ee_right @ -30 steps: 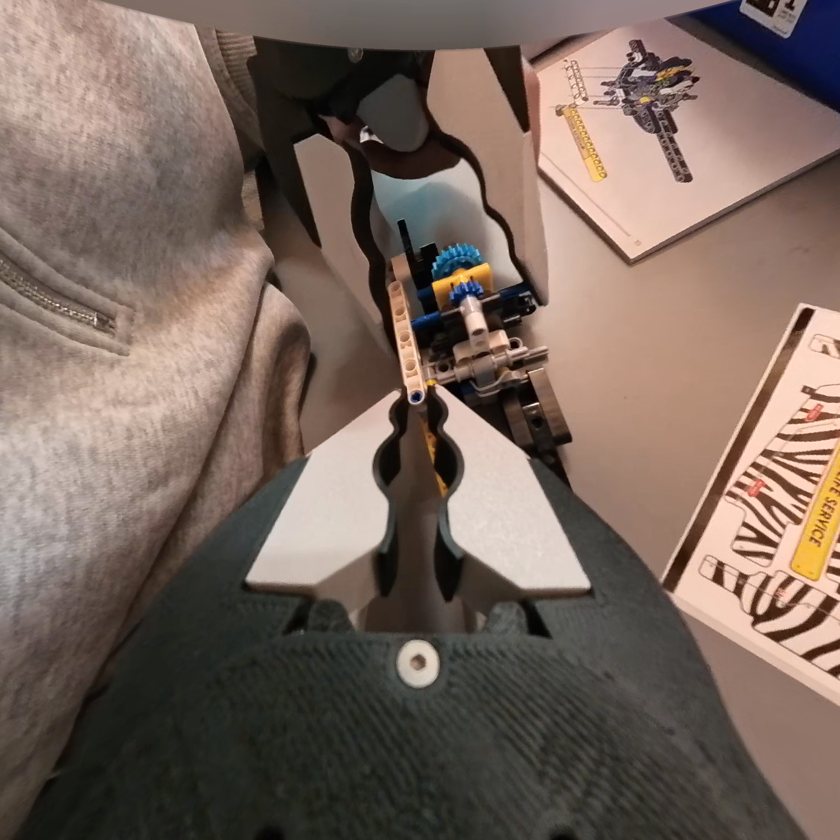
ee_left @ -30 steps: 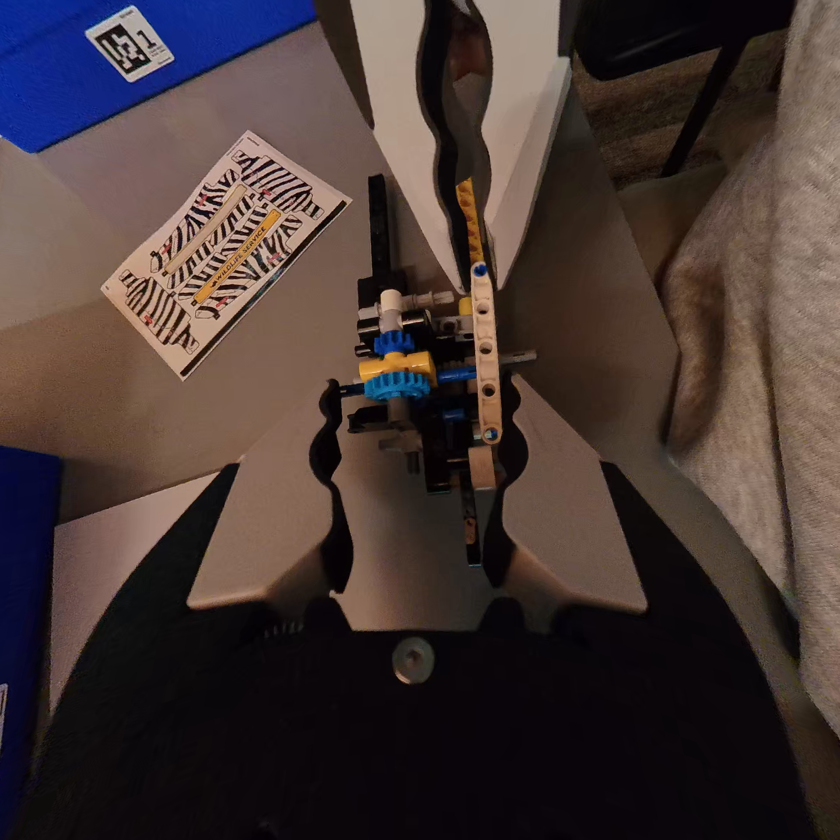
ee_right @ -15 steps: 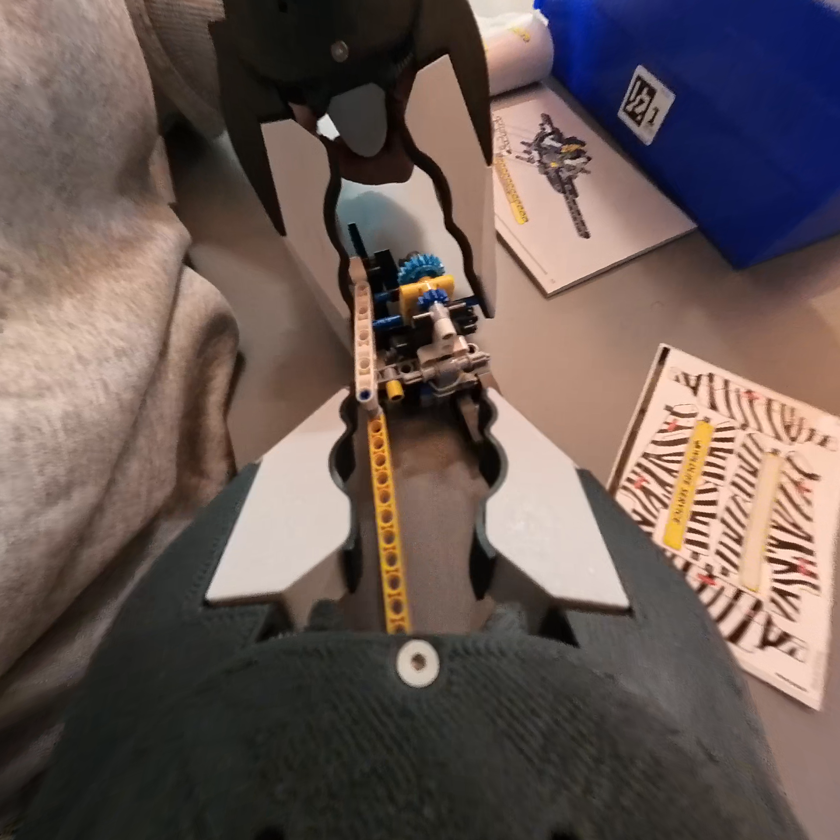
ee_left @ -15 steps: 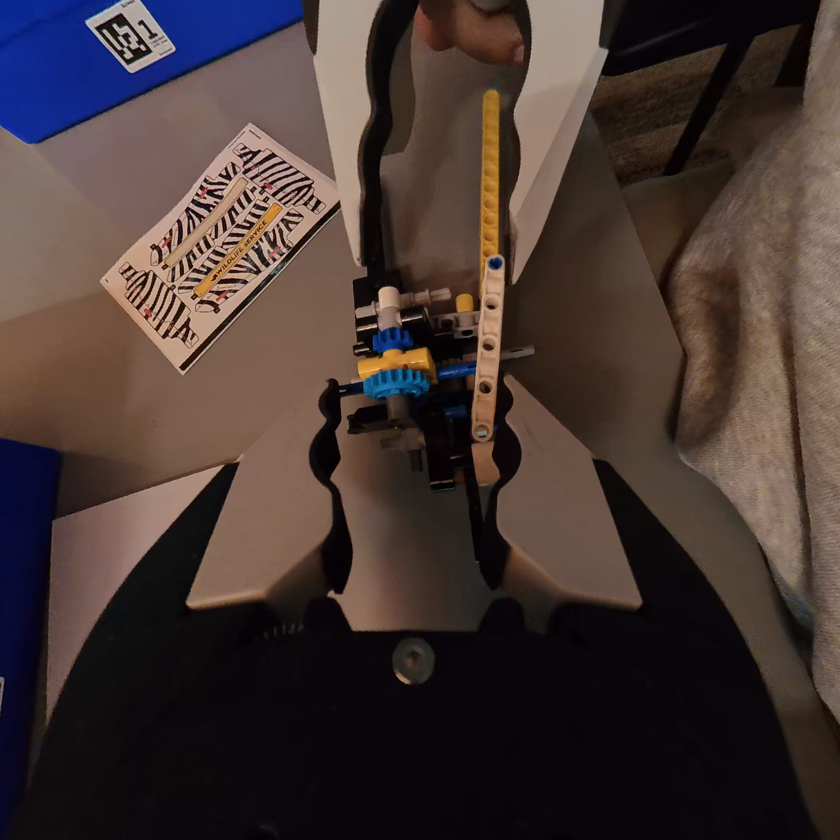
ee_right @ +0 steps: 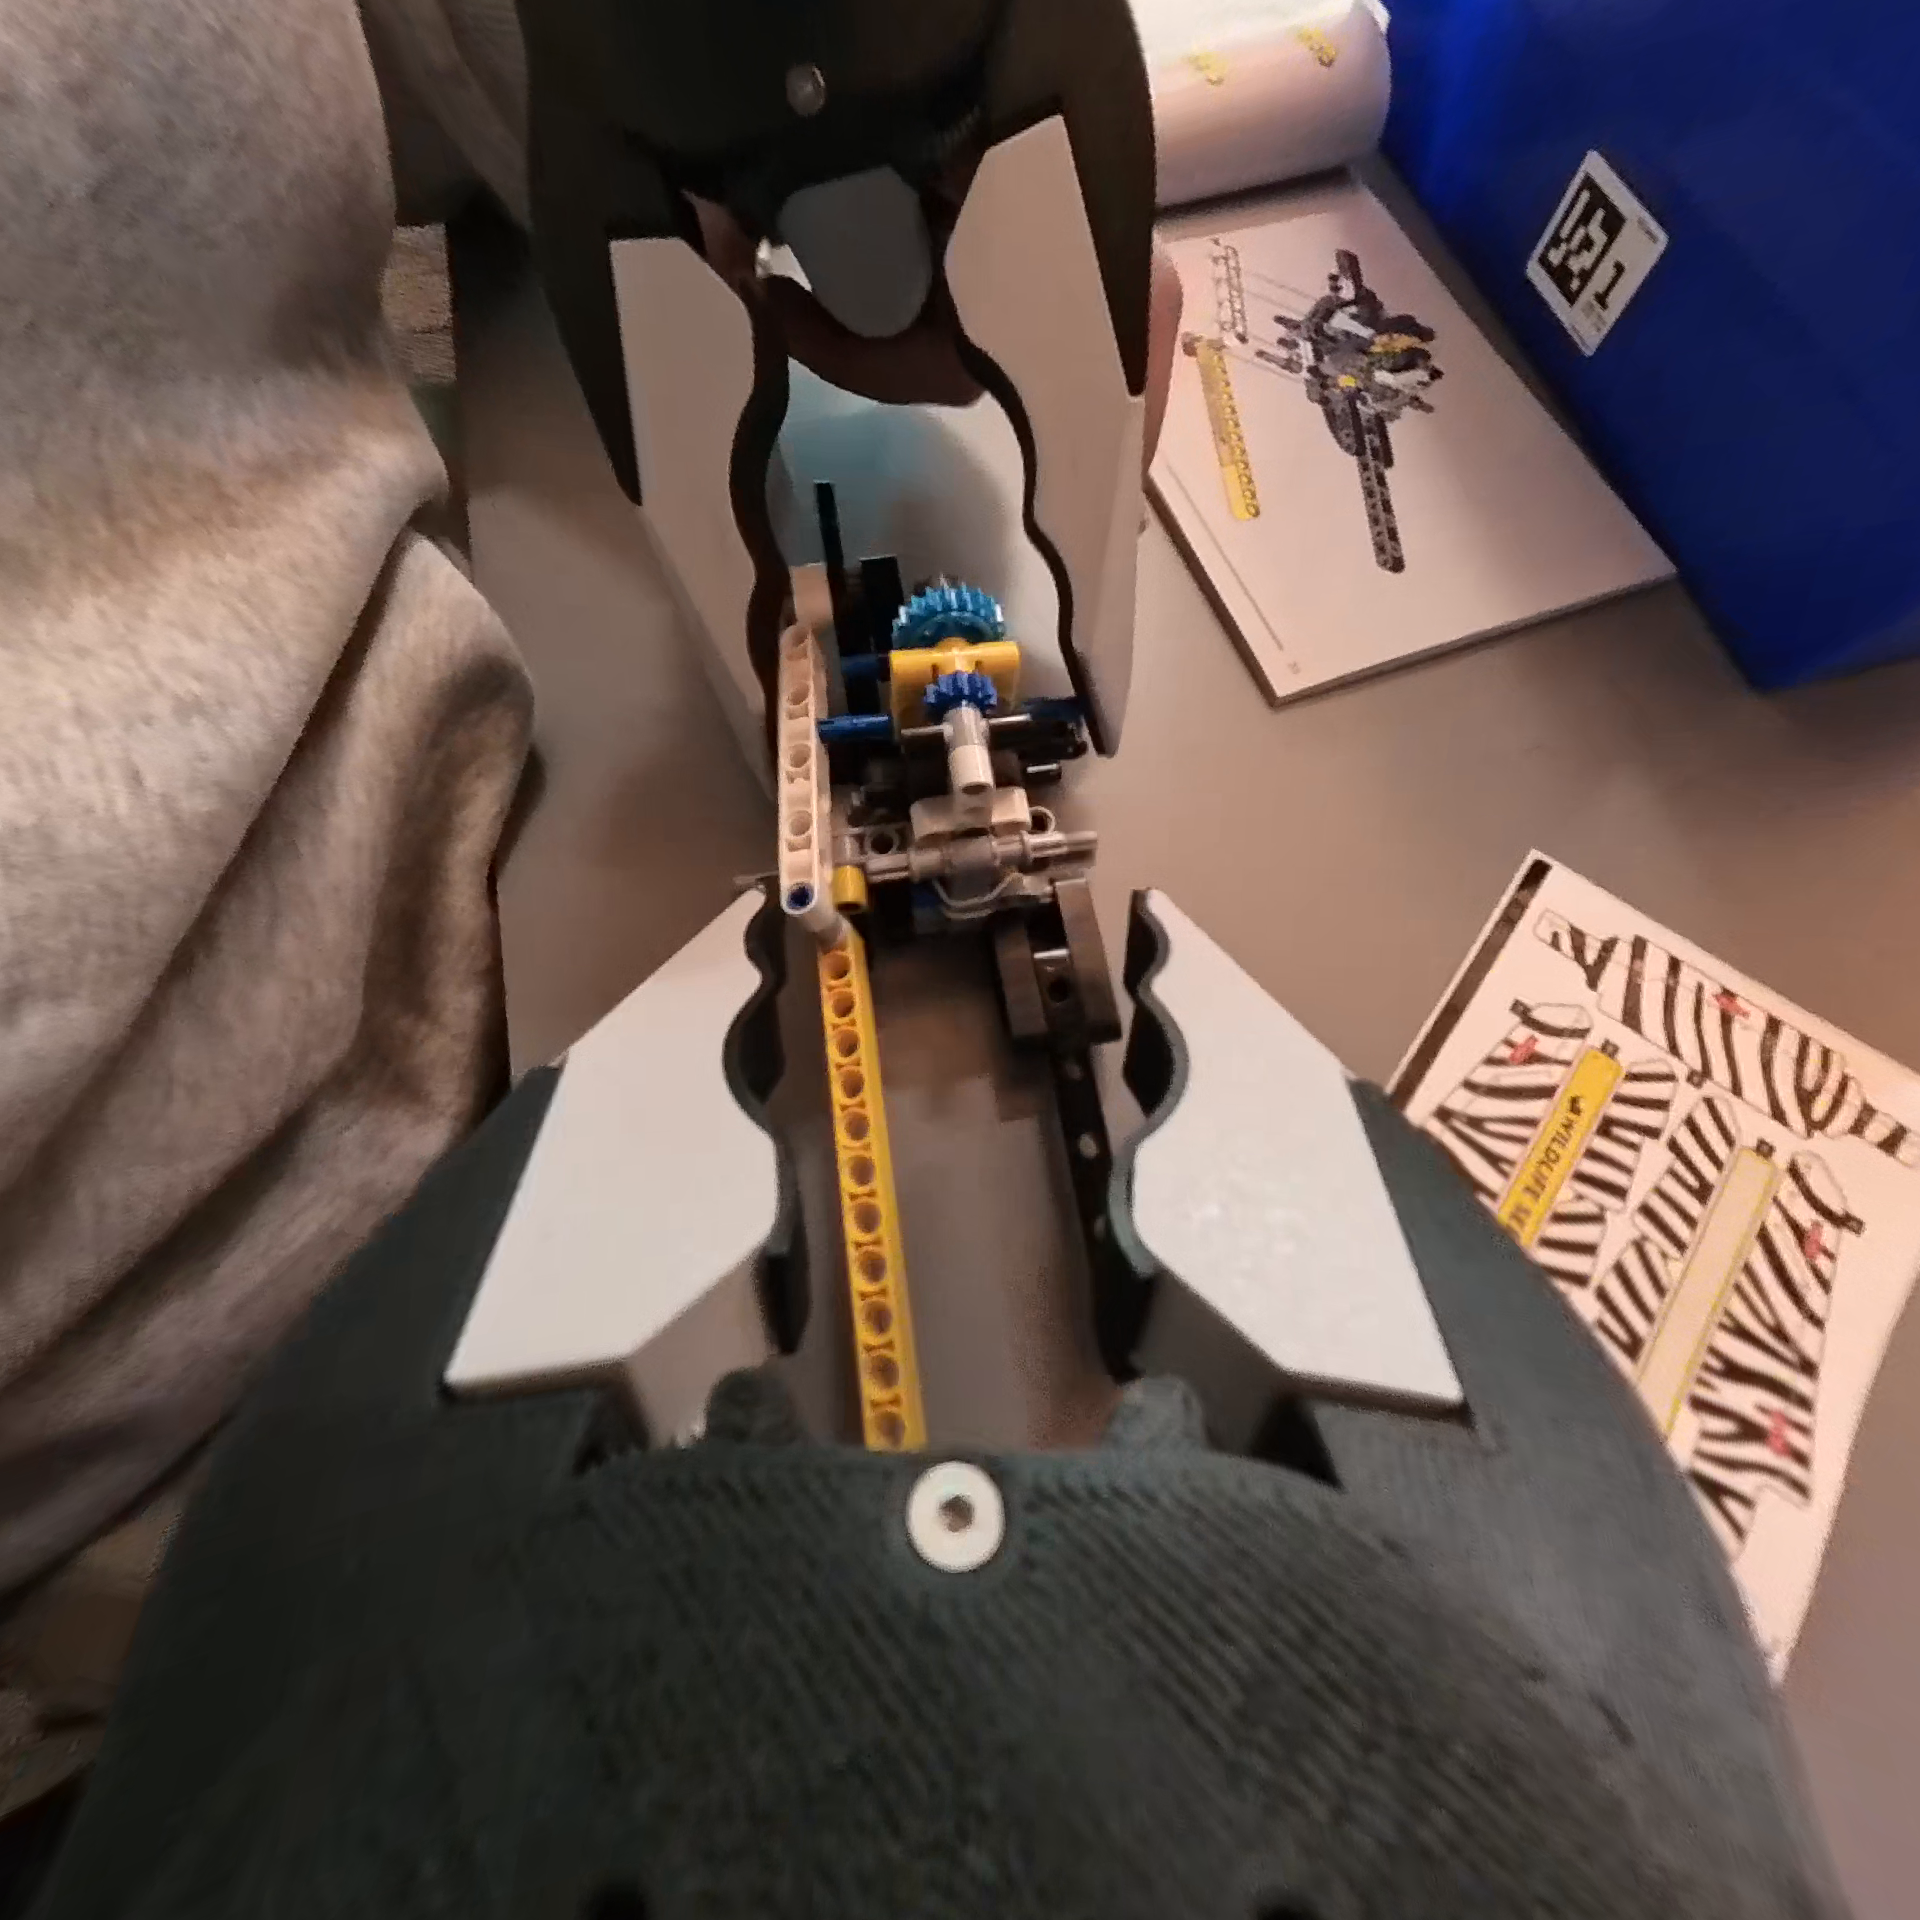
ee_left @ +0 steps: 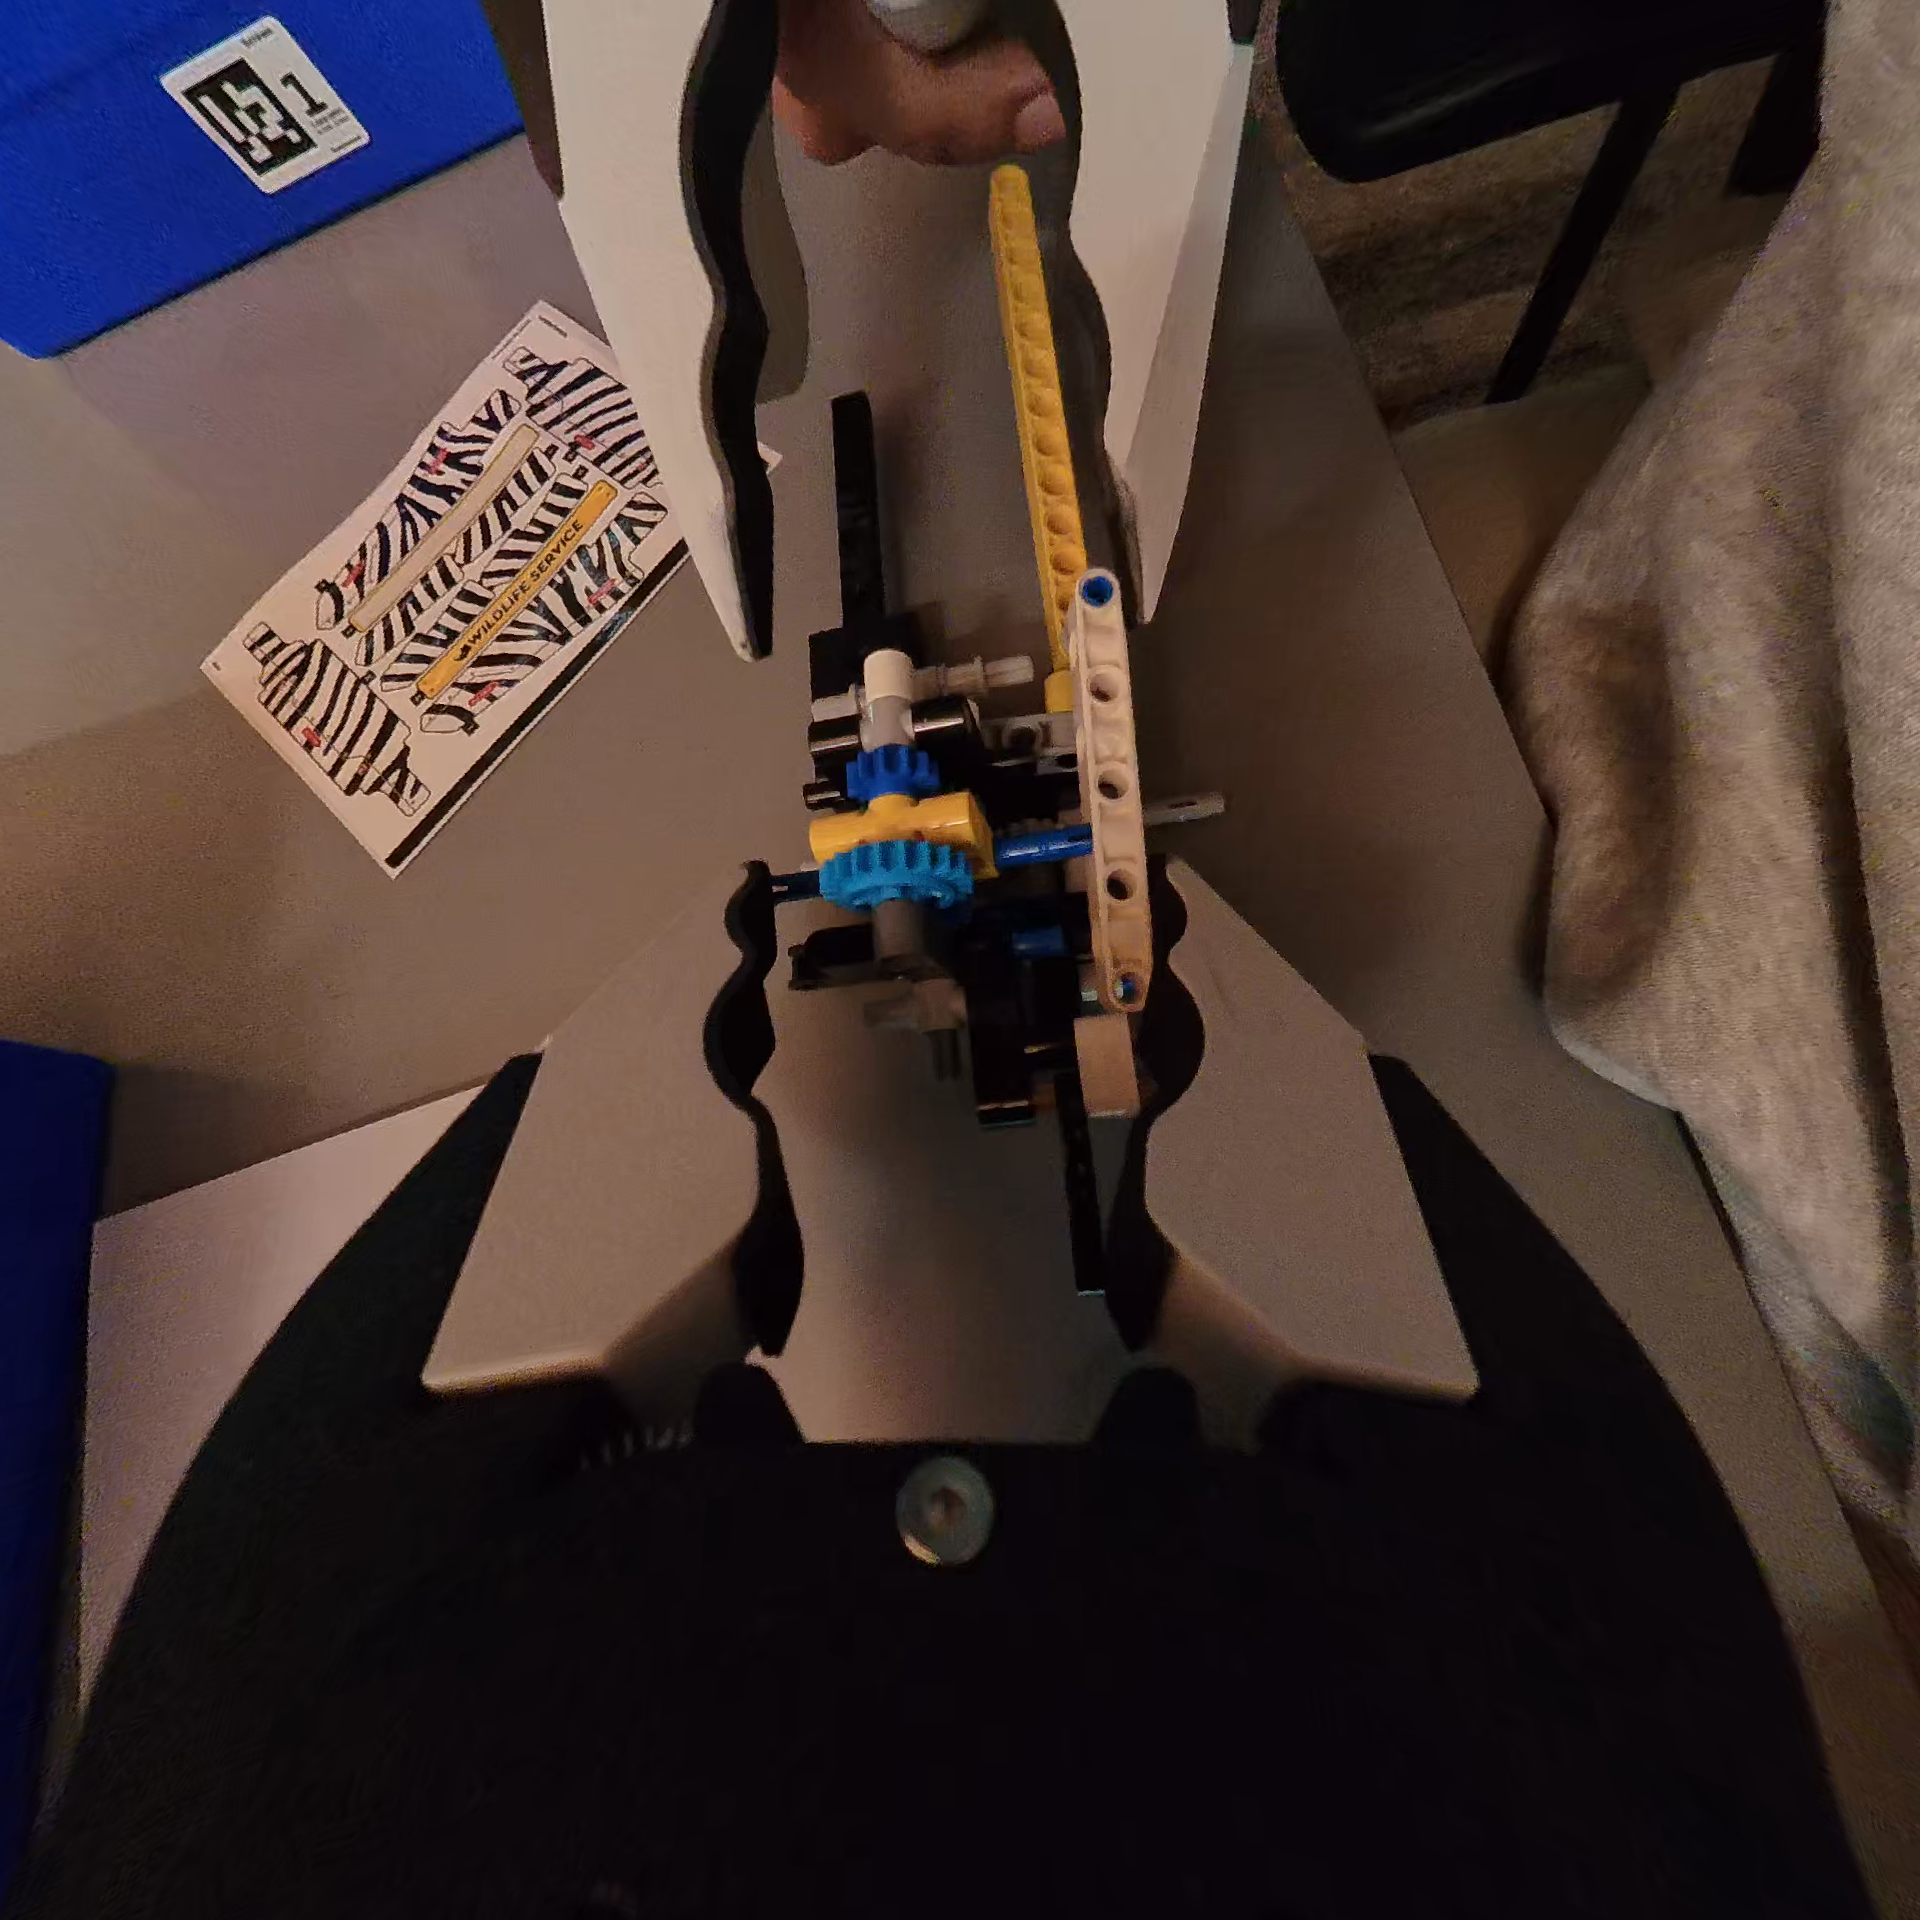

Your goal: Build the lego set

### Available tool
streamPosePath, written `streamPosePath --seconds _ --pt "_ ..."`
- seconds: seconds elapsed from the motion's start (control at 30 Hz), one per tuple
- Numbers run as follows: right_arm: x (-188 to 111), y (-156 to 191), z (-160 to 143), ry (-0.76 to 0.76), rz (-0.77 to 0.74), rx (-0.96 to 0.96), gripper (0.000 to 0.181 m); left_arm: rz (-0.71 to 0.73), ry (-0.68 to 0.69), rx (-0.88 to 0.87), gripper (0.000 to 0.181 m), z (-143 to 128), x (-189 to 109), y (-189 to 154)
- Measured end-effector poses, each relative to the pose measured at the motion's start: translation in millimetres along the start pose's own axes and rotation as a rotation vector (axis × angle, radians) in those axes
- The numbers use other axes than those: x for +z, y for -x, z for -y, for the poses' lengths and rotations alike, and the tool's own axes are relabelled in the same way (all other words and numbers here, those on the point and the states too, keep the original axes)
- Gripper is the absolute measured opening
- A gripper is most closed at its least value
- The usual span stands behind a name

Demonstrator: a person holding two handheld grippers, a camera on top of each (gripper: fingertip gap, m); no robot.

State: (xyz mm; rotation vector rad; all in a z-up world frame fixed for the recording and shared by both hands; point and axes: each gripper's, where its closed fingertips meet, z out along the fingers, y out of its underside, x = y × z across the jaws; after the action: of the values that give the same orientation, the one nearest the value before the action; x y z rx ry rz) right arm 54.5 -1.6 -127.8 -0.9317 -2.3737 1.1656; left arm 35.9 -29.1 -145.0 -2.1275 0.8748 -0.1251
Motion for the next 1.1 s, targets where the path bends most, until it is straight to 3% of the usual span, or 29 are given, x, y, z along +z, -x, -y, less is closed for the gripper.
streamPosePath --seconds 0.43,1.1 --pt "6.7 9.2 3.7 0.000 0.171 -0.135 0.052 -0.017 -0.009 0.008 0.076 0.2 1.1 -4.7" --pt "6.9 8.1 4.8 0.014 0.177 -0.091 0.049 -0.060 -0.022 -0.059 0.077 2.1 0.9 -8.1"
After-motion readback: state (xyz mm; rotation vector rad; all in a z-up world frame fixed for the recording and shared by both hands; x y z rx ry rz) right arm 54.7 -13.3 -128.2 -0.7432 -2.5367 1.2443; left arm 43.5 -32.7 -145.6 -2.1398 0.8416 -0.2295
